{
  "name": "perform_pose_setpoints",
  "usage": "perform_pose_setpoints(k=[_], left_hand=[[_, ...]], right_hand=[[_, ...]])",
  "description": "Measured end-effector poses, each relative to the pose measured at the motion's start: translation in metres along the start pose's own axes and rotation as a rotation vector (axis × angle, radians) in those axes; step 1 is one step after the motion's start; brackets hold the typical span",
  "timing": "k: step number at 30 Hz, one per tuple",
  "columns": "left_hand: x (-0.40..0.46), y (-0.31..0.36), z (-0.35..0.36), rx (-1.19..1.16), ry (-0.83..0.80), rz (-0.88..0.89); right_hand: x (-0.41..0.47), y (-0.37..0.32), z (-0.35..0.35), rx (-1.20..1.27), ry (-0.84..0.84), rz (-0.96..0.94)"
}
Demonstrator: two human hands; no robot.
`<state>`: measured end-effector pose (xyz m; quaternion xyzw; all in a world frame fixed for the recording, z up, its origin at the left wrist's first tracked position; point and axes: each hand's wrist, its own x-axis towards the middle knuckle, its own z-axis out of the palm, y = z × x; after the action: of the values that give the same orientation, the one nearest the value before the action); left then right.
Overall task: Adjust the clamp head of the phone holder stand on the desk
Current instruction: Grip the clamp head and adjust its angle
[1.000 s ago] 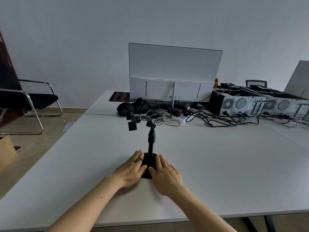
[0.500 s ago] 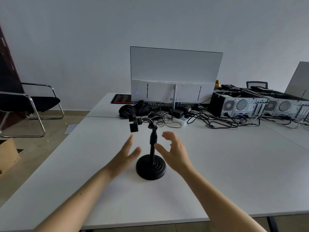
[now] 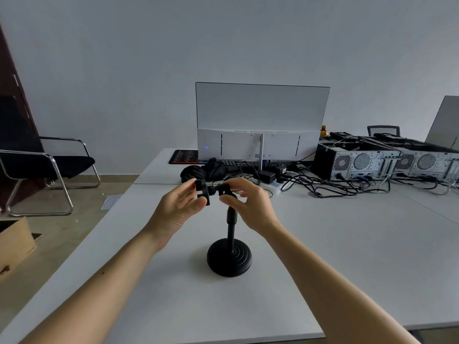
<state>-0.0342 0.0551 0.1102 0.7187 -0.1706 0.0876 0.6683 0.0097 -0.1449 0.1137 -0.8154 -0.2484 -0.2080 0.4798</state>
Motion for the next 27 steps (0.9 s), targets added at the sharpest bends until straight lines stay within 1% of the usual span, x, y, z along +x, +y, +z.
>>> perform_pose_setpoints(k=[7, 12, 16, 18, 21, 23, 24, 27], left_hand=[[-0.001, 0.007, 0.001, 0.003, -0.011, 0.000], [-0.001, 0.010, 0.001, -0.030, -0.004, -0.003], [-0.001, 0.013, 0.001, -0.040, 0.010, 0.001], [-0.001, 0.013, 0.002, -0.040, 0.012, 0.000], [-0.001, 0.013, 0.002, -0.041, 0.008, 0.002], [-0.002, 0.014, 0.002, -0.046, 0.003, 0.003], [-0.002, 0.015, 0.003, -0.048, 0.000, 0.004], [-0.002, 0.017, 0.002, -0.050, -0.008, 0.002]], right_hand=[[0.018, -0.014, -0.003, -0.124, -0.145, -0.102], [0.024, -0.015, -0.006, -0.143, -0.206, -0.166], [0.027, -0.019, -0.005, -0.161, -0.259, -0.150], [0.028, -0.020, -0.005, -0.210, -0.276, -0.131], [0.033, -0.027, -0.002, -0.262, -0.314, -0.031], [0.034, -0.030, 0.000, -0.278, -0.307, -0.008], [0.033, -0.030, 0.000, -0.244, -0.294, -0.009], [0.027, -0.026, -0.006, 0.036, -0.248, 0.004]])
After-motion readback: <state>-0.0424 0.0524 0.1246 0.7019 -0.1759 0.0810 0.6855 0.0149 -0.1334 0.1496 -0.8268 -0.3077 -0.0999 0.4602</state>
